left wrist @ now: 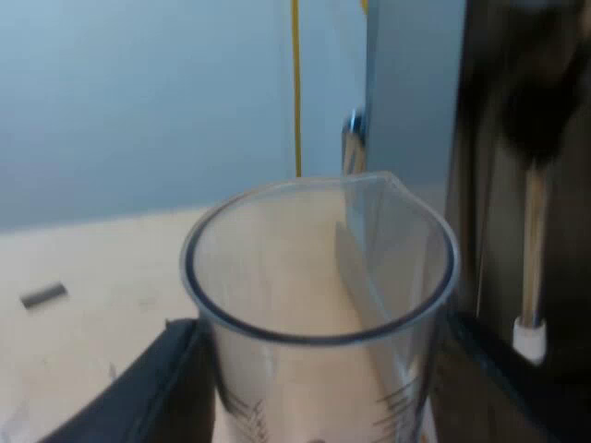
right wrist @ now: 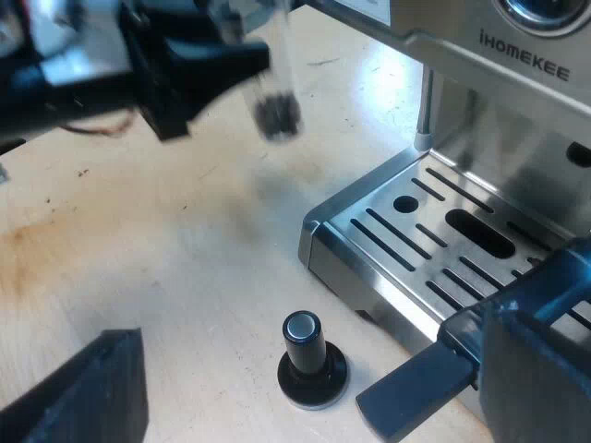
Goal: Pour the beans into the coffee machine
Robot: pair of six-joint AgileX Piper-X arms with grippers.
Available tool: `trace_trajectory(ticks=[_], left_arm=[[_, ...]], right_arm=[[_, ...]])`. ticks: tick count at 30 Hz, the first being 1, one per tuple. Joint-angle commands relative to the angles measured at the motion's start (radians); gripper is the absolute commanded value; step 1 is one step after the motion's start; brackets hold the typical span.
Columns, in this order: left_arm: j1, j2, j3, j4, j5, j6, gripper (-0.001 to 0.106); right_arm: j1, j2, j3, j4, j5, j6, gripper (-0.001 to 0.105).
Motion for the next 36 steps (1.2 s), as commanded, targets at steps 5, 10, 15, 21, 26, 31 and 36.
trace_trajectory(ticks=[5,10,15,21,26,31,36], left_arm=[[-0.005,-0.304,-0.003,0.258,-0.025,0.032,0.022],[-0.005,-0.501,-0.003,0.431,-0.025,0.032,0.022],[-0.005,-0.675,-0.028,0.636,-0.025,0.032,0.022],[-0.005,-0.823,-0.097,0.855,-0.025,0.032,0.022],[-0.005,-0.883,-0.202,1.059,-0.025,0.039,0.022],[-0.005,-0.886,-0.286,1.16,-0.023,0.099,0.022],[-0.005,-0.887,-0.344,1.207,-0.011,0.108,0.022]], right_arm=[[0.002,-0.002,-0.013,-0.014,-0.008,-0.006,0.079],[0.002,-0.002,-0.013,-0.016,-0.008,-0.006,0.079],[0.002,-0.002,-0.013,-0.061,-0.008,0.057,0.079],[0.002,-0.007,-0.013,-0.185,-0.008,0.064,0.079],[0.002,-0.041,-0.013,-0.276,0.038,0.093,0.079],[0.002,-0.105,-0.013,-0.276,0.163,0.096,0.079],[0.002,-0.178,-0.013,-0.276,0.258,0.096,0.079]])
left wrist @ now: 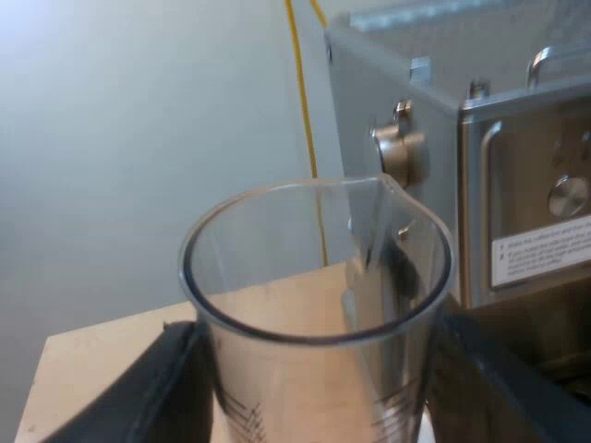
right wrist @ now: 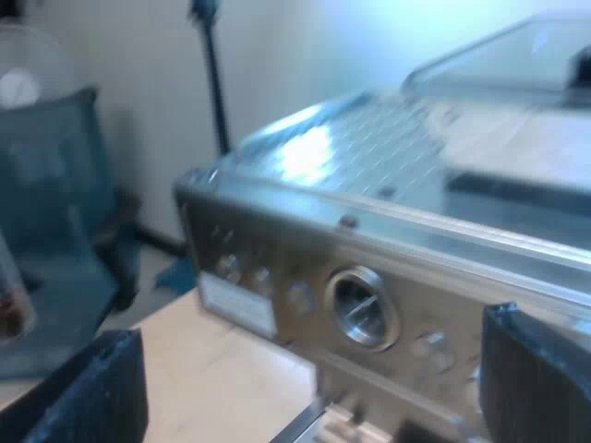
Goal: Pour the beans into the coffee machine
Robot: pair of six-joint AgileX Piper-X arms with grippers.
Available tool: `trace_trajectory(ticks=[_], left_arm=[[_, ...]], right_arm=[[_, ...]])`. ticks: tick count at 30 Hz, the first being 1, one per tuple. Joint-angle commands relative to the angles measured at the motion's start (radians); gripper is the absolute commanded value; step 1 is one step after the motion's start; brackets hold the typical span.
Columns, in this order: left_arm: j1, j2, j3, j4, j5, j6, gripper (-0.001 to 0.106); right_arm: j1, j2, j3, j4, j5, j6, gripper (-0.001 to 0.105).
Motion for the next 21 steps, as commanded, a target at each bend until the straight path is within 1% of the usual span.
trace_trajectory(ticks=[1,6,8,9,10,14,16,21], left_arm=[[-0.005,-0.006,-0.043,0.042,0.007,0.002,0.022],[-0.005,-0.007,-0.09,0.149,0.007,0.002,0.022],[-0.005,-0.007,-0.1,0.169,0.007,0.002,0.022],[-0.005,-0.007,-0.103,0.177,0.007,0.002,0.022],[-0.005,-0.007,-0.107,0.181,0.007,0.002,0.022],[-0.005,-0.007,-0.119,0.183,0.008,0.002,0.022],[-0.005,-0.007,-0.126,0.183,0.008,0.002,0.022],[-0.005,0.025,-0.147,0.182,0.008,0.002,0.022]], right_arm=[[0.002,-0.059,-0.013,-0.016,0.052,-0.002,0.079],[0.002,-0.105,-0.013,-0.016,0.101,-0.001,0.079],[0.002,-0.11,-0.013,-0.016,0.111,-0.001,0.079],[0.002,-0.126,-0.013,-0.016,0.134,-0.001,0.079],[0.002,-0.154,-0.013,-0.016,0.142,-0.001,0.079],[0.002,-0.154,-0.013,-0.019,0.144,-0.001,0.079],[0.002,-0.151,-0.013,-0.028,0.162,-0.001,0.079],[0.002,-0.151,-0.013,-0.093,0.171,-0.034,0.079]])
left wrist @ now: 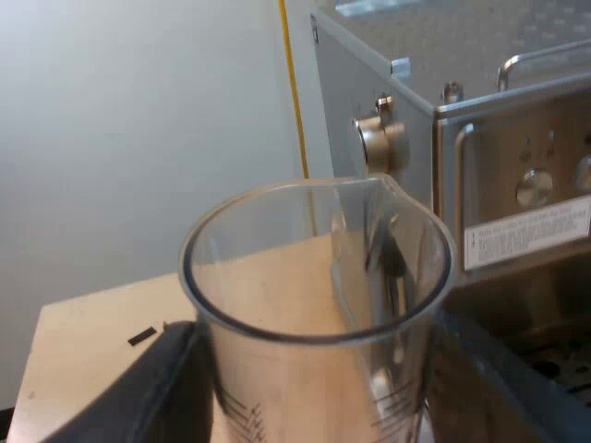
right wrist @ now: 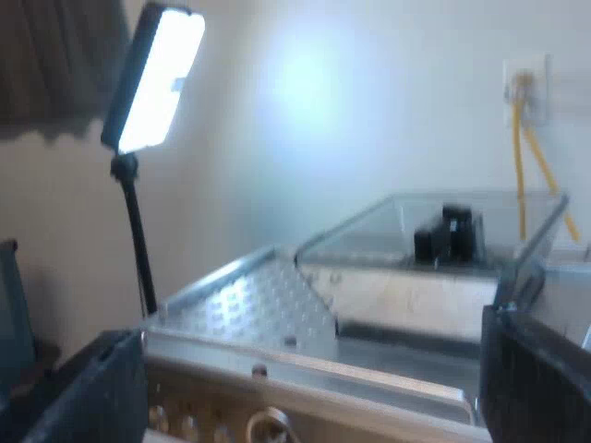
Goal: Pour the beans into the coffee machine
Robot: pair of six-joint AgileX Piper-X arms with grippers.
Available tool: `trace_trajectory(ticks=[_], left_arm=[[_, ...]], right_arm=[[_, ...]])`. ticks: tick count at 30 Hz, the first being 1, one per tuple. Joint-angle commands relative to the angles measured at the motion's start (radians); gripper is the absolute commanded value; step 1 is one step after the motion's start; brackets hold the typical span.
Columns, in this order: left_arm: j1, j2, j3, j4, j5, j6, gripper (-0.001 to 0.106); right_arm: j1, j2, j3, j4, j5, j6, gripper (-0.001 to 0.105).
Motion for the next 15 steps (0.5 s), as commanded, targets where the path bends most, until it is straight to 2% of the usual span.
trace_trajectory(ticks=[1,6,10,15], left_arm=[[-0.005,0.034,-0.026,-0.012,0.001,-0.002,0.022],[-0.005,0.119,-0.08,-0.035,0.001,-0.002,0.022],[-0.005,0.216,-0.156,-0.042,0.006,-0.002,0.022],[-0.052,0.323,-0.258,-0.051,0.019,-0.002,0.022]], right_arm=[[0.002,-0.01,-0.013,-0.049,0.012,-0.026,0.079],[0.002,-0.01,-0.013,-0.049,0.011,-0.025,0.079],[0.002,-0.01,-0.002,-0.049,0.026,-0.025,0.079],[0.002,0.0,-0.001,-0.049,0.026,-0.028,0.079]])
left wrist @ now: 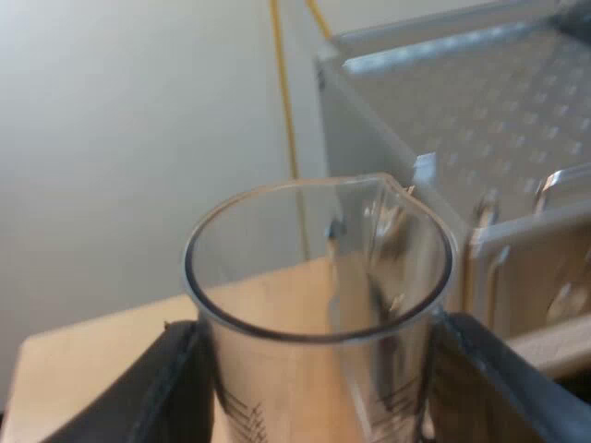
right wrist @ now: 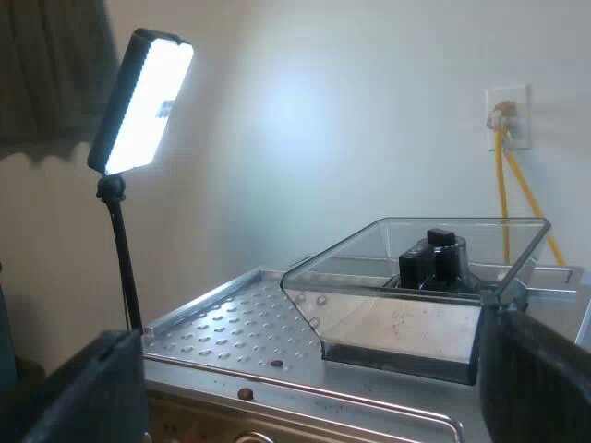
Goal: Pour the beans into the coffee machine
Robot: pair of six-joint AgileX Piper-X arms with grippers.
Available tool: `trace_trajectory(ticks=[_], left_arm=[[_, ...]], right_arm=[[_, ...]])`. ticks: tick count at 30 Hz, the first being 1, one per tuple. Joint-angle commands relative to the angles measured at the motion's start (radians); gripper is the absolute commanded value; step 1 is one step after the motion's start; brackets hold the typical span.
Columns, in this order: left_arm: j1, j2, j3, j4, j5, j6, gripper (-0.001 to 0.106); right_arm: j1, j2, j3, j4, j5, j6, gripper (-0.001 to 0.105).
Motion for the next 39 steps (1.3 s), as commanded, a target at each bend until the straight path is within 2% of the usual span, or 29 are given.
trace_trajectory(ticks=[1,4,7,8,18,20,21,23,30,39], left_arm=[[-0.06,0.07,-0.074,-0.031,0.006,-0.002,0.022],[-0.113,0.138,-0.135,-0.031,-0.005,-0.002,0.022],[-0.148,0.213,-0.204,-0.034,-0.061,0.017,0.022],[-0.155,0.237,-0.228,-0.035,-0.064,0.034,0.022],[-0.221,0.435,-0.441,-0.035,-0.068,0.035,0.022],[-0.254,0.481,-0.493,-0.035,-0.092,0.08,0.022],[-0.259,0.484,-0.497,-0.035,-0.097,0.085,0.022],[-0.293,0.526,-0.542,-0.035,-0.154,0.125,0.022],[-0.337,0.62,-0.625,-0.035,-0.167,0.14,0.022],[-0.336,0.707,-0.721,-0.035,-0.174,0.14,0.022]], right_arm=[[0.002,0.007,-0.001,-0.018,0.004,-0.016,0.079],[0.002,0.015,-0.001,-0.018,0.009,-0.016,0.079],[0.002,0.025,-0.001,-0.018,0.009,-0.016,0.079],[0.002,0.025,-0.001,-0.018,0.009,-0.016,0.079],[0.002,0.065,-0.001,-0.024,0.009,-0.016,0.079],[0.002,0.077,-0.001,-0.024,0.009,-0.016,0.079],[0.002,0.079,-0.001,-0.024,0.009,-0.016,0.079],[0.002,0.089,-0.001,-0.032,0.009,-0.016,0.079],[0.002,0.098,-0.001,-0.108,0.011,-0.016,0.079],[0.002,0.099,-0.001,-0.122,0.039,-0.019,0.079]])
